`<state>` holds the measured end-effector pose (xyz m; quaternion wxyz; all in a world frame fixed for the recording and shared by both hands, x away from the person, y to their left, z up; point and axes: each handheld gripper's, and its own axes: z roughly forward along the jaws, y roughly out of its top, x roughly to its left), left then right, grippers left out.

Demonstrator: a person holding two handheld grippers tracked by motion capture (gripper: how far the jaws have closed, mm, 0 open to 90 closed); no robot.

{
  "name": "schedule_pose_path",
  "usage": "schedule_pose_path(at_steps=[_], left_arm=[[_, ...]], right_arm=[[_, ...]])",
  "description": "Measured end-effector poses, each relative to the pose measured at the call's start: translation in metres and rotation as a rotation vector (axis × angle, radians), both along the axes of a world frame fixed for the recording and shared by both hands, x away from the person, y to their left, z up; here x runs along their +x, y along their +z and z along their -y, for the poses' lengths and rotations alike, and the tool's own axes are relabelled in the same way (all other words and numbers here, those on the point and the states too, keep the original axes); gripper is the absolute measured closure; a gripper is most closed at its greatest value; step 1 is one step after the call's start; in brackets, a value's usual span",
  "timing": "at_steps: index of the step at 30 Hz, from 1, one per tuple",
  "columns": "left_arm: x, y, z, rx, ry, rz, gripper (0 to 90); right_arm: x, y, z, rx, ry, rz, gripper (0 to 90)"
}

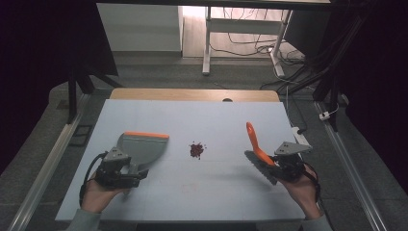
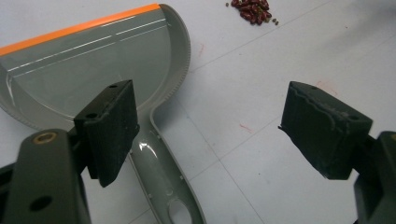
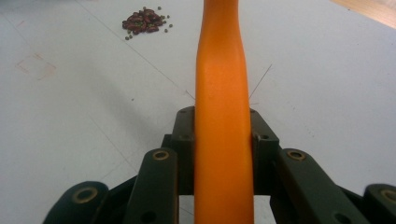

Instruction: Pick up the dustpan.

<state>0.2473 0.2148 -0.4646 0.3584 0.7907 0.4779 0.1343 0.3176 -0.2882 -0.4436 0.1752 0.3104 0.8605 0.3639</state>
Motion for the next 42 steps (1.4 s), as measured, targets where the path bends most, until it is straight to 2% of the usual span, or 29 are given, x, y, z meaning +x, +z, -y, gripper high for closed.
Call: schedule_pose_path(at_steps=[5, 8, 9, 13, 15, 19, 20, 22, 25, 29, 31, 34, 35, 38, 42], left_arm=[[0.005, 0.013, 0.002, 0.014, -0.002, -0.017, 18.8], [0.008, 0.02, 0.002, 0.017, 0.015, -0.022, 18.7], [0.012, 0.025, 0.004, 0.037, 0.032, -0.039, 18.8], [0.013, 0.032, 0.009, 0.067, 0.033, -0.053, 18.7], [0.013, 0.034, 0.012, 0.097, 0.029, -0.083, 18.5], [0.012, 0.027, 0.013, 0.11, 0.049, -0.099, 18.5], [0.012, 0.019, 0.01, 0.116, 0.054, -0.127, 18.6], [0.013, 0.014, 0.006, 0.138, 0.059, -0.174, 17.6], [0.014, 0.013, -0.001, 0.141, 0.102, -0.181, 17.6], [0.014, 0.012, -0.007, 0.124, 0.117, -0.182, 16.9], [0.017, 0.006, -0.012, 0.115, 0.143, -0.204, 16.5], [0.02, 0.0, -0.014, 0.111, 0.155, -0.225, 16.2], [0.023, -0.006, -0.015, 0.106, 0.156, -0.248, 15.9], [0.025, -0.011, -0.016, 0.103, 0.163, -0.263, 15.4], [0.029, -0.019, -0.021, 0.076, 0.185, -0.288, 15.8]], right_arm=[[0.002, -0.002, 0.003, 0.007, -0.006, -0.011, 70.6], [0.002, -0.002, 0.003, 0.005, -0.001, -0.012, 70.6], [0.002, -0.002, 0.003, 0.007, 0.002, -0.013, 70.6], [0.002, 0.0, 0.002, 0.017, 0.007, -0.012, 70.6], [0.002, 0.0, 0.002, 0.017, 0.013, -0.008, 70.6], [0.002, 0.001, 0.003, 0.018, 0.013, -0.006, 70.6], [0.002, 0.0, 0.003, 0.02, 0.007, -0.005, 70.6], [0.002, 0.0, 0.003, 0.019, 0.005, -0.002, 70.6], [0.002, -0.001, 0.001, 0.015, 0.005, -0.005, 70.6], [0.003, -0.005, -0.002, 0.004, 0.009, -0.011, 70.6], [0.003, -0.006, -0.003, 0.0, 0.013, -0.016, 70.6], [0.003, -0.007, -0.005, -0.007, 0.02, -0.016, 70.6], [0.003, -0.007, -0.006, -0.011, 0.025, -0.014, 70.6], [0.002, -0.006, -0.006, -0.01, 0.028, -0.008, 70.6], [0.001, -0.006, -0.007, -0.012, 0.028, -0.007, 70.6]])
